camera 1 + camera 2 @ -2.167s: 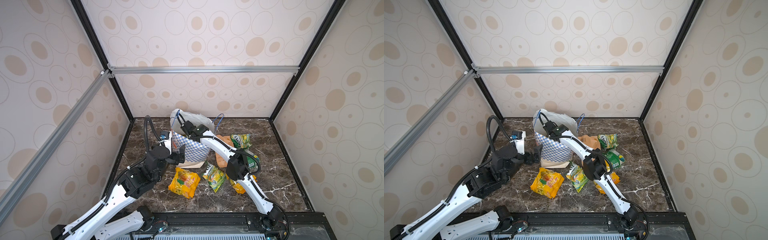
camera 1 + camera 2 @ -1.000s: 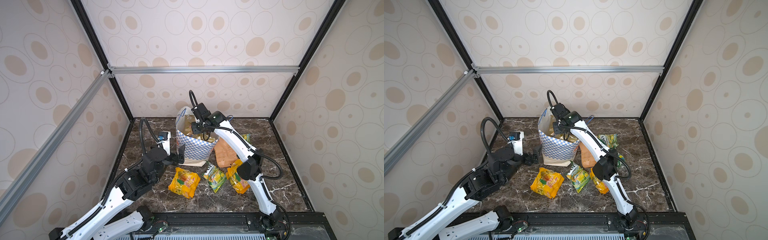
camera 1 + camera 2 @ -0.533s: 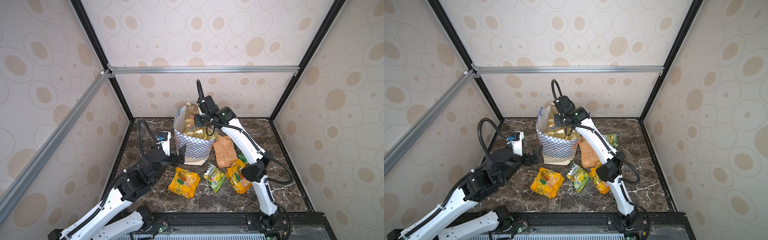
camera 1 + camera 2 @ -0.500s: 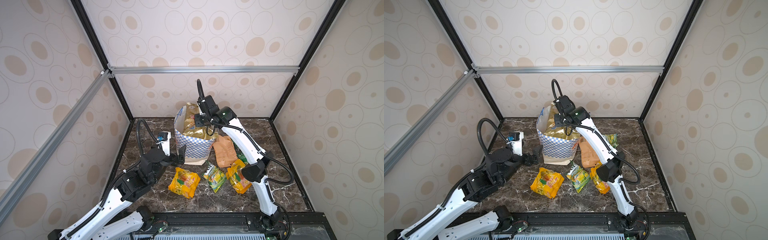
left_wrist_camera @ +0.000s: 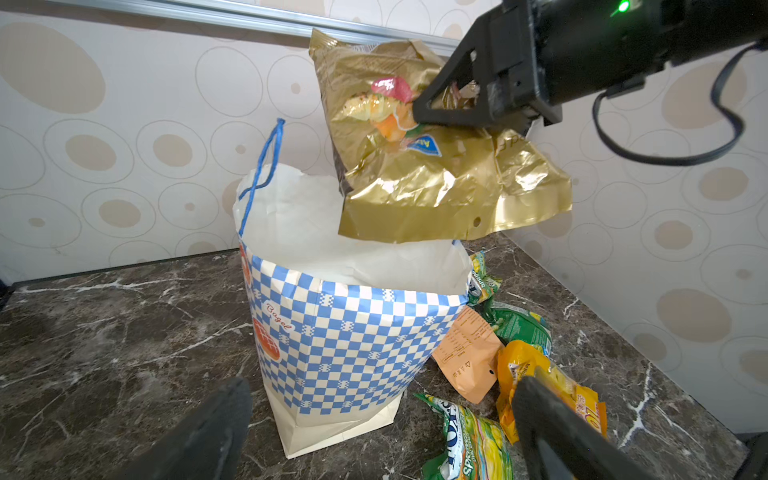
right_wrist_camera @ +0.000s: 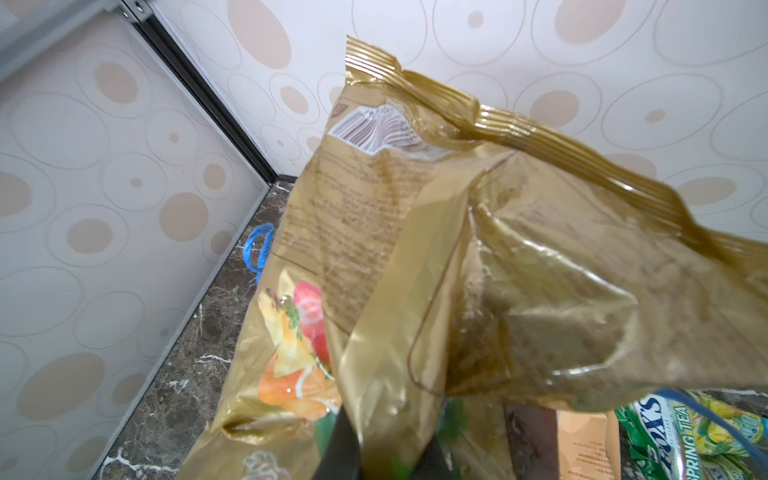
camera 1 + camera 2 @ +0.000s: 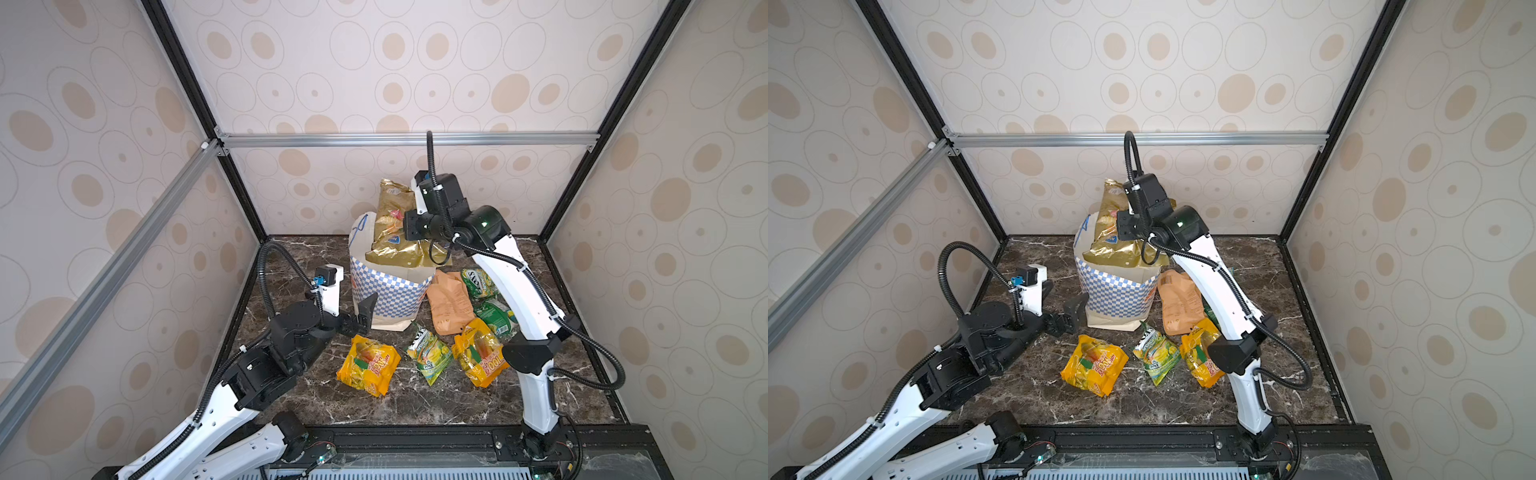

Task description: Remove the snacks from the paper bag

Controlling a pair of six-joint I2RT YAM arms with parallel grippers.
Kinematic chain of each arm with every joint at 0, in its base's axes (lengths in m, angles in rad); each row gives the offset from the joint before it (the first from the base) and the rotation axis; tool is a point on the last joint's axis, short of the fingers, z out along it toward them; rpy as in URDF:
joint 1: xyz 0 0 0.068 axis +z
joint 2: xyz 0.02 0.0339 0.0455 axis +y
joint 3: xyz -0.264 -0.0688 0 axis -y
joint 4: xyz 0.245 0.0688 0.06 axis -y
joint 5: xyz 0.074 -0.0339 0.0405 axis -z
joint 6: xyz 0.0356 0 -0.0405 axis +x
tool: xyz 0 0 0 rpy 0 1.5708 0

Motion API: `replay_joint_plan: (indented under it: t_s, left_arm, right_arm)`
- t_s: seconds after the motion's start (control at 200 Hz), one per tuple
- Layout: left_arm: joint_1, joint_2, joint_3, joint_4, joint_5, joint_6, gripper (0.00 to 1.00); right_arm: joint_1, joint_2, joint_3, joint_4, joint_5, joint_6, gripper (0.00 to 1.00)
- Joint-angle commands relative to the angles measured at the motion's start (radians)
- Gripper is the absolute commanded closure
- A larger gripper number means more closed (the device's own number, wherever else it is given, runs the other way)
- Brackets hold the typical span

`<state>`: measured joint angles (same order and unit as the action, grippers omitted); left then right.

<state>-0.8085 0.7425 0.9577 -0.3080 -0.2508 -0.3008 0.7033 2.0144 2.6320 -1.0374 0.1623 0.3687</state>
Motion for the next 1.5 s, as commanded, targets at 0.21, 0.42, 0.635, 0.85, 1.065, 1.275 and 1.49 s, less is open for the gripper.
replay_joint_plan:
  t_s: [0.21,0.42,0.635,0.85,1.065,1.275,1.49]
  left_arm:
    - [0.006,-0.030,0.059,-0.007,0.000,0.032,0.02]
    - [0.006,-0.059,0.136,-0.191,-0.071,-0.010,0.02]
    - [0.006,-0.174,0.158,-0.357,-0.156,-0.074,0.02]
    - [0.007,-0.229,0.187,-0.484,-0.206,-0.103,0.02]
    - [0.006,-0.225,0.176,-0.503,-0.229,-0.108,0.02]
    - [0.006,-0.224,0.130,-0.615,-0.285,-0.179,0.02]
    - [0.006,-0.275,0.094,-0.604,-0.301,-0.218,0.02]
  right_arm:
    - [0.100,-0.195,-0.029,0.208,0.009,-0.071,1.00]
    - [0.194,-0.146,-0.024,0.289,-0.050,-0.101,1.00]
    - [0.259,0.000,0.007,0.396,-0.088,-0.092,1.00]
    - [0.272,0.187,0.047,0.476,-0.149,0.006,1.00]
    - [0.314,0.370,0.034,0.555,-0.189,0.129,1.00]
    - [0.325,0.537,0.046,0.576,-0.146,0.149,1.00]
    - [0.322,0.543,-0.022,0.571,-0.081,0.100,1.00]
